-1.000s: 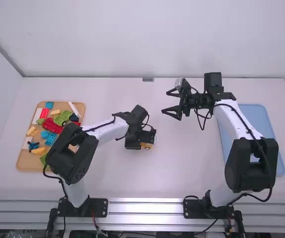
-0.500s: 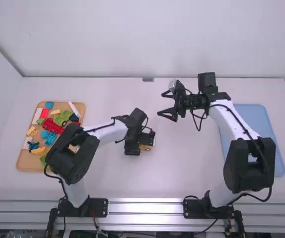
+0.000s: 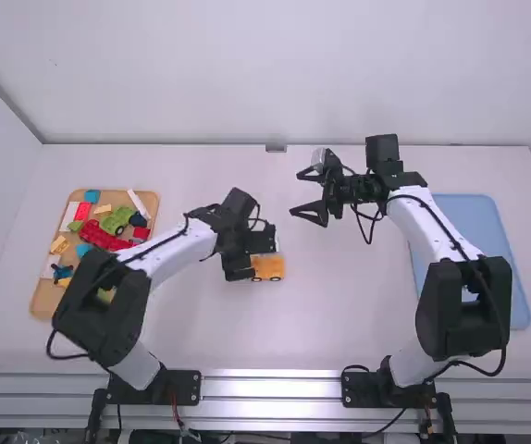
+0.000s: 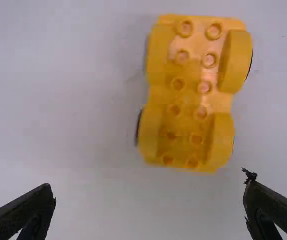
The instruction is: Assemble lego blocks to make yellow taxi
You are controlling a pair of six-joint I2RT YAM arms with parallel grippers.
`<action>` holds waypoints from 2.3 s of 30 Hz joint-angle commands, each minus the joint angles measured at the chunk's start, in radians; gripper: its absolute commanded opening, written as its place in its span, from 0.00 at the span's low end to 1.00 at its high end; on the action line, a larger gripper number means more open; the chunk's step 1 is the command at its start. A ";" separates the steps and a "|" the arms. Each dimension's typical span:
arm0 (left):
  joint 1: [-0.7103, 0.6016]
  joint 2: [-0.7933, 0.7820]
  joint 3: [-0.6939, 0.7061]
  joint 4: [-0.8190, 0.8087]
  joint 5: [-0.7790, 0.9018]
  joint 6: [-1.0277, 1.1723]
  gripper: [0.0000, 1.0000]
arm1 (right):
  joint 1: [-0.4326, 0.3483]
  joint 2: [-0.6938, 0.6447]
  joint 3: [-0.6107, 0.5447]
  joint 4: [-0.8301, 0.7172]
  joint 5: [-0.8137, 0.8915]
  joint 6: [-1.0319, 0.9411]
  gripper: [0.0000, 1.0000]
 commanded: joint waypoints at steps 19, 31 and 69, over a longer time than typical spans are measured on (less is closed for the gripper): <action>0.693 -0.234 0.013 0.003 0.327 -0.917 0.99 | 0.340 -0.026 0.035 0.213 0.384 0.232 0.99; 0.948 -0.234 0.011 -0.063 0.134 -1.420 0.99 | 0.431 -0.026 0.035 0.216 0.507 0.182 0.99; 1.225 0.155 0.760 -0.707 -0.119 -1.352 0.99 | 0.291 -0.026 0.035 0.261 0.438 0.246 0.99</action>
